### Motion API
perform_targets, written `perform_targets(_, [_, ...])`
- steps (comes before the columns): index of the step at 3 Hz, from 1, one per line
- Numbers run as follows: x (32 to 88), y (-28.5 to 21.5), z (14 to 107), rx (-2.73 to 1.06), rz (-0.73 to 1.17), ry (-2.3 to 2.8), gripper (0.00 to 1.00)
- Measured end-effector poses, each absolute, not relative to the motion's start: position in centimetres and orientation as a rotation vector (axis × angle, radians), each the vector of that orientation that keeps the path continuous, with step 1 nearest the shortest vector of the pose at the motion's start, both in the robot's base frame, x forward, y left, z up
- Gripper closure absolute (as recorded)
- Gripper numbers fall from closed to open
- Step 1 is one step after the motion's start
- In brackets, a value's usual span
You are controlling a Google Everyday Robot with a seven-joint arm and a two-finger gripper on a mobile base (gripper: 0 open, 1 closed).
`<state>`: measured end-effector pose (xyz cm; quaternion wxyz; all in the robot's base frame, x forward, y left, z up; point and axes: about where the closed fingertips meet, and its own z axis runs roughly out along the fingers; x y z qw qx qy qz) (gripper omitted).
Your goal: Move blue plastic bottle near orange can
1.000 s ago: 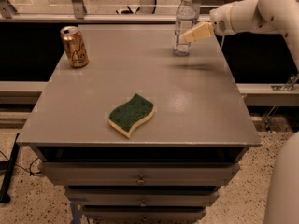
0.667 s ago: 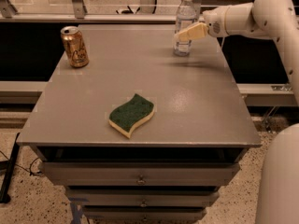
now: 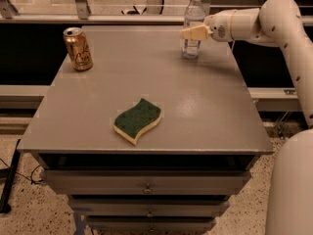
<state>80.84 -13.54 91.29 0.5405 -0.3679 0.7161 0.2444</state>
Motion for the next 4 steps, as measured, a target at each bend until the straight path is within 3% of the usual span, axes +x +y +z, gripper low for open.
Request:
perform_targets(2, [78.1,-10.0,95.2,-0.887,0.679,1.58,0.88])
perform_targets(3, [78.1,-9.6,95.0,-0.891,0.685,1.581,1.0])
perform_targets(4, [78.1,-9.6,95.0,-0.891,0.685,1.581,1.0])
